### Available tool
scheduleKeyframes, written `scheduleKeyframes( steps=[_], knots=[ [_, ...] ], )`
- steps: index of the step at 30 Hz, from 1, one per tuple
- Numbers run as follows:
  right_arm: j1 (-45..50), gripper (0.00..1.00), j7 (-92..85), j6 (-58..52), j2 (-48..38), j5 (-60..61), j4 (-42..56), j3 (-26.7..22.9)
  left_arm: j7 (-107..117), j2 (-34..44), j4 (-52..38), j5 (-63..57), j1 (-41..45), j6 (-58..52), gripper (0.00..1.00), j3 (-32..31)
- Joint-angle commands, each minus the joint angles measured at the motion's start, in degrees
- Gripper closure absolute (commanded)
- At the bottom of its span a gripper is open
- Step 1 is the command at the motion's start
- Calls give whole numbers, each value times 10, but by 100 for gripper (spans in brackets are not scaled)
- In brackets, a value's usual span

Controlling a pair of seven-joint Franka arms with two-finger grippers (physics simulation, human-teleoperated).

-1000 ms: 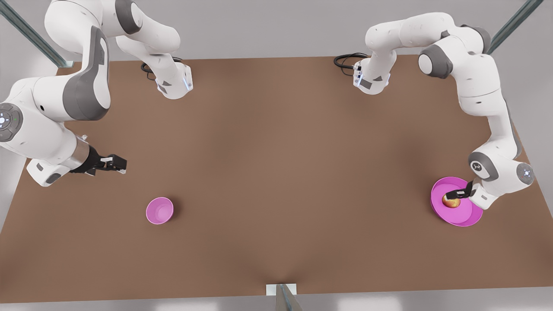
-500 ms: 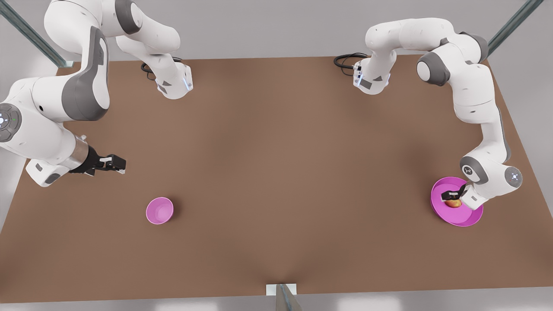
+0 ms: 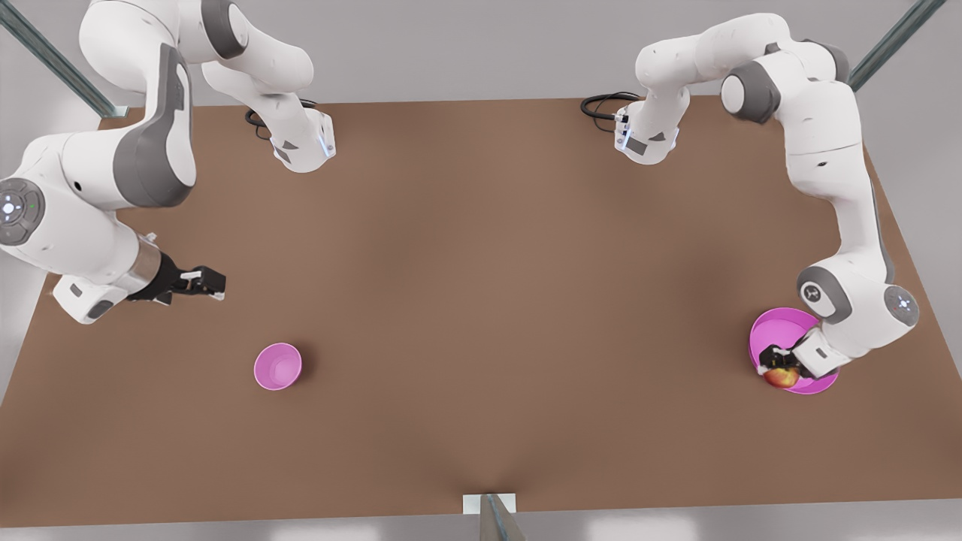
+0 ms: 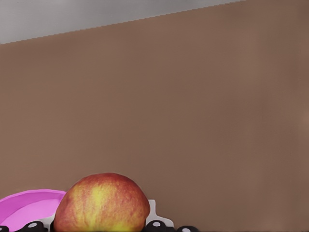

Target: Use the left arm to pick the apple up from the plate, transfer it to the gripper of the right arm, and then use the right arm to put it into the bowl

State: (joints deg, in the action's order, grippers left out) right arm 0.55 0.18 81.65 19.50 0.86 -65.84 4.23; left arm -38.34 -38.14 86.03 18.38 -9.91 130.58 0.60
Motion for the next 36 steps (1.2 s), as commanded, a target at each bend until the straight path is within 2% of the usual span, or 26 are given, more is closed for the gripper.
scheduleKeyframes(
  steps=[1,2,4,6,8,10,11,14,16,19,22,27,32,34,36],
  knots=[
    [2,0,5,-16,-2,28,2,17,-45,11,-3,86,1,-105,33,-65],
    [4,0,4,-16,-2,29,3,23,-45,11,-3,90,2,-110,33,-105],
    [0,0,32,-14,3,108,0,29,-80,13,-4,92,-2,-110,32,-201],
    [0,0,63,-7,52,239,0,30,-181,-3,-13,200,27,-92,32,-269],
    [-4,0,57,35,94,356,-28,29,-187,-18,-34,278,96,-40,32,-276],
    [9,0,56,135,101,378,-78,51,-231,-57,-74,364,162,21,32,-276],
    [8,0,53,164,110,383,-85,66,-266,-77,-95,422,201,61,32,-276],
    [-3,0,-69,212,118,464,-148,68,-338,-114,-145,483,251,95,32,-277],
    [2,0,-145,248,141,502,-165,69,-429,-138,-164,523,256,95,32,-289],
    [-1,0,-275,246,193,566,-165,69,-599,-156,-164,607,252,93,32,-309],
    [-2,0,-358,246,215,610,-166,78,-669,-164,-166,629,253,90,32,-323],
    [41,0,-367,245,227,728,-181,84,-787,-177,-167,656,252,90,32,-336],
    [26,0,-387,238,219,728,-190,104,-801,-193,-166,658,252,90,32,-335],
    [6,0,-394,240,217,728,-207,130,-801,-193,-166,658,252,90,32,-335],
    [11,0,-408,249,222,728,-213,130,-801,-193,-166,658,252,90,32,-335]
  ],
)
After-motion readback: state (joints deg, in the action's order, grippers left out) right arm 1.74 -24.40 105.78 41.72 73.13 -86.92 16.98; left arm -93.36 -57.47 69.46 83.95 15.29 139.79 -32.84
